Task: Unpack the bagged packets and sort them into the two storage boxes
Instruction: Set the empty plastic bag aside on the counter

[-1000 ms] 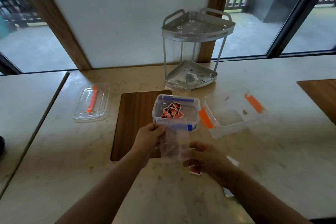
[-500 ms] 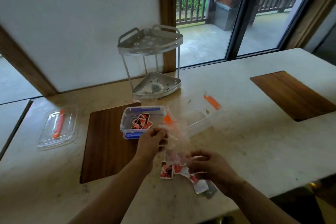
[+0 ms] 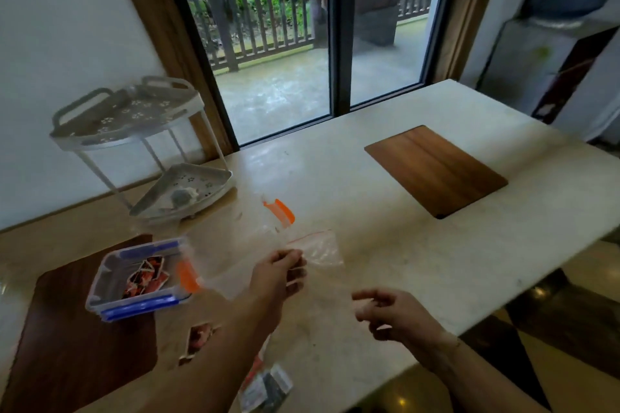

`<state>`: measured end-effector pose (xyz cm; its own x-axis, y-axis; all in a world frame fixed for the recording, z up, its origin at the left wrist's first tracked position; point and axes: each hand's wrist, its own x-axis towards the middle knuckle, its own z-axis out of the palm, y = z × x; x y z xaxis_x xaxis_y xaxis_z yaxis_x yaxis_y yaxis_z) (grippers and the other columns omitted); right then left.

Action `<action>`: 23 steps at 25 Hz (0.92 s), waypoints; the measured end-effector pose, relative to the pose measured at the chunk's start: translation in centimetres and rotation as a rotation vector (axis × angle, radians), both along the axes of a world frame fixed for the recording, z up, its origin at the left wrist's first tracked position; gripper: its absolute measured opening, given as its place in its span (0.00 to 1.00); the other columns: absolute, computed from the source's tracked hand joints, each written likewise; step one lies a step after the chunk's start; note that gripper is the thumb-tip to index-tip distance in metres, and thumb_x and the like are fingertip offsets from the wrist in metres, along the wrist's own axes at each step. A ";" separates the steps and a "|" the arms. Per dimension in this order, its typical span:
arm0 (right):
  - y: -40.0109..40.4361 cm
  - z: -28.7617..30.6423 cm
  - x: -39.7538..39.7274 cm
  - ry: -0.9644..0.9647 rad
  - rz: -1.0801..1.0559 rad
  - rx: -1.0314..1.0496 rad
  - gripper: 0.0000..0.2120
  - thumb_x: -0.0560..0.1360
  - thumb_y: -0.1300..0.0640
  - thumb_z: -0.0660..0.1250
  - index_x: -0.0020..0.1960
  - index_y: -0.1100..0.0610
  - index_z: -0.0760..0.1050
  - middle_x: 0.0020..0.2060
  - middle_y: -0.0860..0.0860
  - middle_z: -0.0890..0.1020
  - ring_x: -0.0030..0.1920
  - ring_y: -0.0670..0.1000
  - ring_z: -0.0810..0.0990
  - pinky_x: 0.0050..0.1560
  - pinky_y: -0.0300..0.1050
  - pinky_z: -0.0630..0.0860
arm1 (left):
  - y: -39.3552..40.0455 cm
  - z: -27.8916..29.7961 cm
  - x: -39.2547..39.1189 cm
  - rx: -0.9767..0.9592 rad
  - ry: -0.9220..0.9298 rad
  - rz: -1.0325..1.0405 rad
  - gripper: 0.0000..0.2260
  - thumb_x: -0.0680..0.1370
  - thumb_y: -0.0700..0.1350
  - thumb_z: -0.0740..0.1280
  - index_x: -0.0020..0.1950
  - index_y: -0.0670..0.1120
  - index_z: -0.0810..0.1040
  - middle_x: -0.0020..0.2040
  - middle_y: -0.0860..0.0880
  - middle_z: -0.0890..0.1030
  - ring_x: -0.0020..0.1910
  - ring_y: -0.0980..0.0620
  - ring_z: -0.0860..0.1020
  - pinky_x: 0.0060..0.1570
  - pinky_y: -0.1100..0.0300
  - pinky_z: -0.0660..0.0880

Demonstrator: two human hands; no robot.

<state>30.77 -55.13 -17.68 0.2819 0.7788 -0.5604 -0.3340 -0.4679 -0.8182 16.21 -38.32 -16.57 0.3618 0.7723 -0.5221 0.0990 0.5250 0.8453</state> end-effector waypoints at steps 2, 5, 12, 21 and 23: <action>-1.8 -0.3 3.3 -0.010 -0.012 -0.026 0.09 0.72 0.57 0.74 0.52 0.57 0.83 0.40 0.54 0.85 0.37 0.50 0.78 0.38 0.43 0.75 | -1.8 -0.8 4.3 -0.054 0.010 -0.049 0.03 0.79 0.40 0.66 0.45 0.45 0.78 0.35 0.49 0.79 0.31 0.55 0.76 0.33 0.61 0.71; -4.3 -1.2 7.2 -0.012 -0.045 -0.090 0.12 0.70 0.52 0.75 0.49 0.59 0.84 0.42 0.54 0.86 0.38 0.50 0.80 0.37 0.42 0.74 | -4.4 -2.1 9.1 -0.058 0.044 -0.095 0.02 0.79 0.41 0.67 0.46 0.46 0.77 0.35 0.50 0.77 0.31 0.56 0.75 0.33 0.62 0.71; -8.2 -3.8 12.6 0.024 -0.122 -0.160 0.09 0.70 0.55 0.75 0.45 0.61 0.83 0.41 0.56 0.86 0.38 0.50 0.82 0.36 0.41 0.73 | -8.4 -5.3 15.2 -0.032 0.106 -0.127 0.03 0.79 0.41 0.67 0.48 0.42 0.79 0.39 0.47 0.79 0.34 0.53 0.74 0.35 0.60 0.71; -9.9 -8.4 16.6 -0.219 -0.108 -0.319 0.09 0.75 0.57 0.70 0.39 0.61 0.82 0.31 0.51 0.83 0.30 0.46 0.78 0.30 0.38 0.72 | -8.4 -9.7 17.6 -0.252 0.139 -0.084 0.03 0.79 0.40 0.67 0.47 0.41 0.78 0.39 0.44 0.78 0.34 0.50 0.76 0.33 0.58 0.76; -9.5 -9.1 17.0 -0.230 -0.148 -0.334 0.08 0.75 0.55 0.69 0.42 0.58 0.82 0.37 0.52 0.85 0.34 0.48 0.81 0.32 0.39 0.74 | -8.7 -10.4 18.3 -0.311 0.107 -0.098 0.02 0.78 0.39 0.68 0.47 0.41 0.78 0.37 0.44 0.78 0.32 0.50 0.76 0.31 0.58 0.75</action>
<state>47.80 -64.63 -26.81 0.5235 0.5075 -0.6844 -0.2441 -0.6803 -0.6911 34.54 -47.01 -27.01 0.3566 0.5344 -0.7663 0.2416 0.7396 0.6282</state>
